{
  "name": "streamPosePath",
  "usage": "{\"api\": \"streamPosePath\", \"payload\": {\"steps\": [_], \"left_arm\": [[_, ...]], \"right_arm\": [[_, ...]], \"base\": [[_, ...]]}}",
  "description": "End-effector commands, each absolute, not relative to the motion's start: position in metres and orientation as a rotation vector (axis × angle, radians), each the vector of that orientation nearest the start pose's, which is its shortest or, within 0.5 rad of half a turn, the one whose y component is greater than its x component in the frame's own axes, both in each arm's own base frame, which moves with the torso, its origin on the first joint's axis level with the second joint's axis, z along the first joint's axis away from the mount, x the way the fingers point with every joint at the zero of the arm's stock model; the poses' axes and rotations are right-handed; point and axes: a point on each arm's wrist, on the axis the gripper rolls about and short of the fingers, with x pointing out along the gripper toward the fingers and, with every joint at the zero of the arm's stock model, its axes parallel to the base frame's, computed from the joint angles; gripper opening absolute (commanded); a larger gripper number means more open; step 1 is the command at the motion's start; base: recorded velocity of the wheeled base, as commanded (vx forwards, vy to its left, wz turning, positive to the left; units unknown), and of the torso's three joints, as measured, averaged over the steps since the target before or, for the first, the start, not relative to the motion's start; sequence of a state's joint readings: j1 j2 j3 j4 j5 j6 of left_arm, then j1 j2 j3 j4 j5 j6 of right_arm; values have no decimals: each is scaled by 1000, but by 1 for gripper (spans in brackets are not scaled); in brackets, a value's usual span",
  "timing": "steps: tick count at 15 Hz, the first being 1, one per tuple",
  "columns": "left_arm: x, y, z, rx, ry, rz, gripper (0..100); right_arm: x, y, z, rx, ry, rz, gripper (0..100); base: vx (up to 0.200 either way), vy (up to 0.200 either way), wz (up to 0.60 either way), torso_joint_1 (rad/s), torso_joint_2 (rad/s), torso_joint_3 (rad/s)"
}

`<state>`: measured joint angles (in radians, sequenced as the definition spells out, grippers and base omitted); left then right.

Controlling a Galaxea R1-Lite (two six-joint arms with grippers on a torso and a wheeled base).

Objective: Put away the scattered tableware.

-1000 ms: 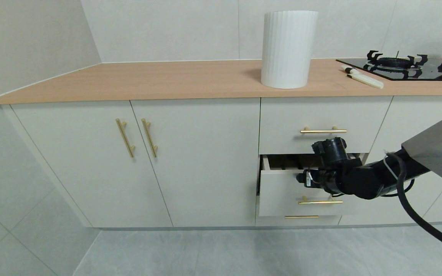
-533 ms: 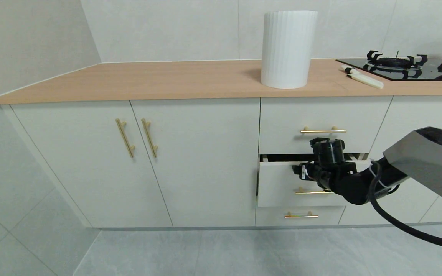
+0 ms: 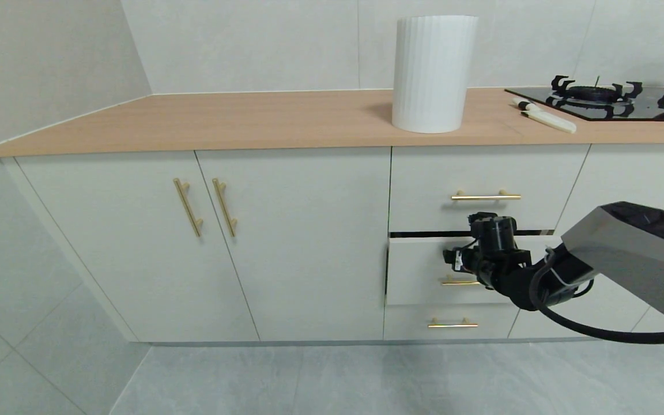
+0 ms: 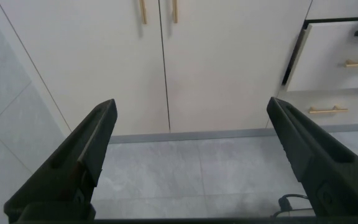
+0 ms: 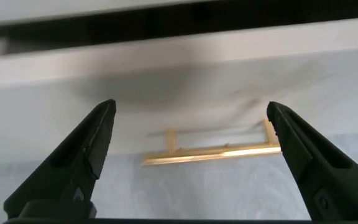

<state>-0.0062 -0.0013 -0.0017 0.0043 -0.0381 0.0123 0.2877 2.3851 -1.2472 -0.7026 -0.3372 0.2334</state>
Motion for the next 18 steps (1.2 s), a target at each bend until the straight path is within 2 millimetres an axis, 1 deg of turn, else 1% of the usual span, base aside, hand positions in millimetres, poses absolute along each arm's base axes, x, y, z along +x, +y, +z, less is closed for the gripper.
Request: {"api": "streamPosePath", "payload": {"steps": [1, 3, 6, 10, 14, 16, 17, 18], "left_arm": [[-23, -1, 75, 12, 3, -45, 100], [-23, -1, 75, 12, 3, -45, 100], [-23, -1, 75, 12, 3, -45, 100], [-23, -1, 75, 12, 3, -45, 100], [-23, -1, 75, 12, 3, -45, 100], [-23, -1, 75, 12, 3, -45, 100], [-23, -1, 75, 12, 3, -45, 100], [-23, -1, 75, 12, 3, -45, 100]], "right_arm": [[441, 118, 28, 97, 401, -114, 100], [448, 114, 23, 98, 390, -141, 100], [455, 109, 22, 107, 373, -162, 100], [464, 109, 23, 120, 327, -194, 100], [463, 108, 24, 122, 322, -195, 100], [460, 108, 28, 120, 322, -196, 100], [456, 107, 34, 120, 322, -196, 100], [447, 104, 41, 117, 331, -197, 100]], "base": [[0, 0, 0, 0, 0, 0], [0, 0, 0, 0, 0, 0], [0, 0, 0, 0, 0, 0], [0, 0, 0, 0, 0, 0], [0, 0, 0, 0, 0, 0], [0, 0, 0, 0, 0, 0], [0, 0, 0, 0, 0, 0], [0, 0, 0, 0, 0, 0]]}}
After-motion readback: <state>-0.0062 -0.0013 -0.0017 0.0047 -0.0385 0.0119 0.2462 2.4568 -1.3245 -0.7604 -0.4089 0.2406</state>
